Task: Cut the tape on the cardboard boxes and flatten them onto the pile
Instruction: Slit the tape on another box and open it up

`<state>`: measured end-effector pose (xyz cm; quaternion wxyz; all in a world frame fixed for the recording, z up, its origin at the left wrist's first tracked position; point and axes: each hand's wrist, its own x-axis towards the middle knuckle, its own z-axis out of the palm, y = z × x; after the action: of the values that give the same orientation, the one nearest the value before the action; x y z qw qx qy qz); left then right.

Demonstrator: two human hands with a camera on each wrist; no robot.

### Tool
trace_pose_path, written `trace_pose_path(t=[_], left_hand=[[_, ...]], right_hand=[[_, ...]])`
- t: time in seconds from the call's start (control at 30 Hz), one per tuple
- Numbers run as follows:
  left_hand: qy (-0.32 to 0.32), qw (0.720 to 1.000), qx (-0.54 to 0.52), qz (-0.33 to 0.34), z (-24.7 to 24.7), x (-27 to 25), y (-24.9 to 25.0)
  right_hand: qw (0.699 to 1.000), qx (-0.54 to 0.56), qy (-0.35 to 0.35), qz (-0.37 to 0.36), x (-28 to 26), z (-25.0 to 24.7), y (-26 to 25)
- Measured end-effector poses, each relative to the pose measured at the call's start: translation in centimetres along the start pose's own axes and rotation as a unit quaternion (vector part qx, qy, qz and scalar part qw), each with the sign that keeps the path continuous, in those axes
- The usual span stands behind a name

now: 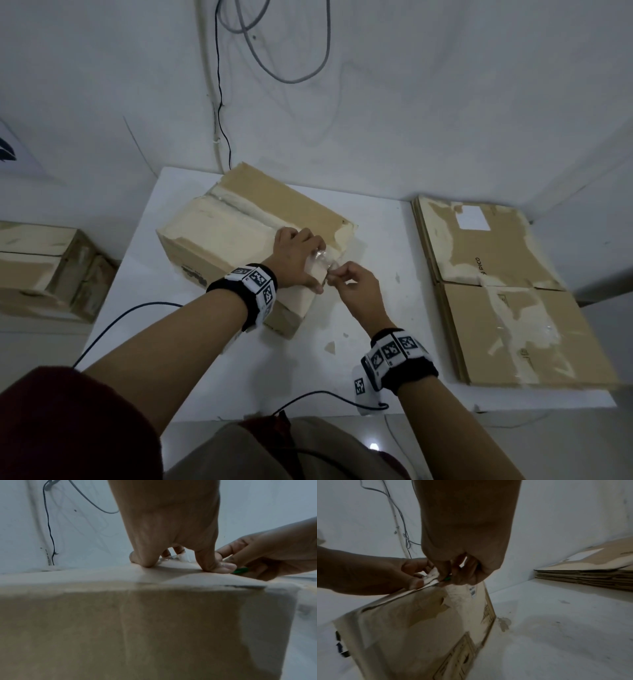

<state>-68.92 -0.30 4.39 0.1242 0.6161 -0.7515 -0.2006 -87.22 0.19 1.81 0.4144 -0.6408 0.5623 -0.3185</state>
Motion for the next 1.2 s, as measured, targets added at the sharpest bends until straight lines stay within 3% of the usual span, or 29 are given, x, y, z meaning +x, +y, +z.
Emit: trace_pose_path(t=[0.2,0.33,0.43,0.6,0.77,0.83,0.93,1.07,1.2], left_hand=[[-0.035,0.998,0.042,0.04,-1.1,0.1,-0.1],[-0.096,0.995,0.01,0.033,-1.6,-0.8,-0.2],[-0.036,0.997,-0.07,-0.013,-2.0,-1.8,-0.5],[0.012,0.994,0.062,-0.094,-1.3,-3.3,0.2],[0.03,0.981,0.072,-0.177,-0.4,-3.5,2.4],[0.022,0.978,0.042,-0.202,-0.5,-3.4,2.8],[0.039,0.97,-0.09,-0.223,-0.8,-3.1,1.8],[0.097,0.947,-0.21,-0.223,-0.5,-3.1,0.5],[0.174,0.903,-0.301,-0.253,0.9,-3.4,0.5]], right_hand=[[0.992,0.027,0.12,0.001,1.4,-2.0,0.2],[0.996,0.014,0.07,-0.047,2.5,-0.9,-2.3],[0.998,0.023,0.022,-0.046,2.2,0.3,-2.1],[0.997,0.034,-0.002,-0.067,1.3,1.8,0.0],[0.997,0.035,-0.002,-0.066,1.5,1.7,0.1],[0.998,0.034,-0.01,-0.06,1.5,1.6,0.1],[0.996,0.045,0.003,-0.072,0.7,1.3,0.2],[0.986,0.015,0.054,-0.156,-1.6,1.0,0.7],[0.98,-0.03,0.032,-0.196,-3.0,1.3,1.3]])
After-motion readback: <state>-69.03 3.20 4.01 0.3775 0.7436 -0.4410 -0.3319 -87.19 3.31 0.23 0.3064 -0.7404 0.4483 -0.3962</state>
